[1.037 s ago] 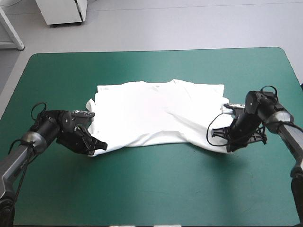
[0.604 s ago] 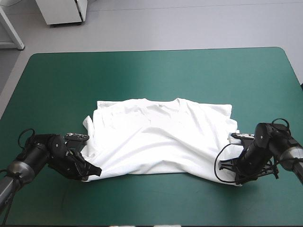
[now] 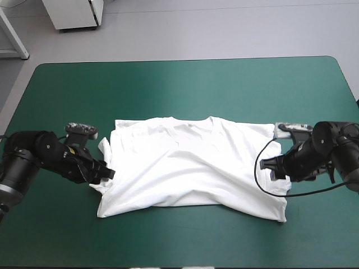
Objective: Fold the cloth
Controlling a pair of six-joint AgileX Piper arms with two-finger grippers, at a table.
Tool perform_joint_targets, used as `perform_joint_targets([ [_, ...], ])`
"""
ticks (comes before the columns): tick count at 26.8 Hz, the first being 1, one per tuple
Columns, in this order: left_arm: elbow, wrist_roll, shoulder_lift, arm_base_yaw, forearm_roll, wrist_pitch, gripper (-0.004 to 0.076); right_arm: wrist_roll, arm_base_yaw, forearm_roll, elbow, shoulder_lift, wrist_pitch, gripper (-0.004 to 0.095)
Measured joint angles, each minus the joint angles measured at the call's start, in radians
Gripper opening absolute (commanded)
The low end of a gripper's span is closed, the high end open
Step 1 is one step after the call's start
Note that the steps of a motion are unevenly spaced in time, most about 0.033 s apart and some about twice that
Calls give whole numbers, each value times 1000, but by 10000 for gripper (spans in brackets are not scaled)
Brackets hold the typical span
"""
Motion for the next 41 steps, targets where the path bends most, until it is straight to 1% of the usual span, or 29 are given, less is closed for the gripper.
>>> perform_joint_targets([
  [2, -142, -16, -14, 0, 59, 9, 451, 12, 0, -21, -155, -11, 10, 489],
  [4, -195, -31, -15, 0, 110, 11, 451, 19, 0, -29, -261, -11, 14, 479],
  [7, -205, -60, 14, 0, 162, 5, 449, 20, 0, -29, -351, -15, 23, 437],
  [8, -205, -73, 50, 0, 178, -8, 442, 20, 0, -29, -369, -17, 25, 431],
  [11, -205, -82, 118, 0, 189, -59, 420, 20, 0, -29, -372, -17, 29, 420],
  [16, -205, -112, 232, 8, 208, -152, 418, 23, 0, -29, -372, -17, 34, 420],
  [20, -205, -132, 320, 52, 209, -195, 418, 23, 0, -29, -372, -17, 34, 417],
  [25, -207, -136, 402, 98, 203, -274, 418, 23, 0, -30, -372, -17, 34, 416],
  [34, -214, -114, 536, 102, 128, -362, 414, 34, 0, -36, -372, -17, 34, 416],
  [36, -224, -123, 569, 102, 130, -369, 386, 40, 0, -36, -372, -17, 34, 416],
  [38, -235, -135, 598, 102, 132, -372, 340, 46, 0, -37, -372, -17, 34, 416],
  [41, -247, -151, 618, 102, 133, -380, 221, 49, 0, -37, -372, -17, 34, 416],
])
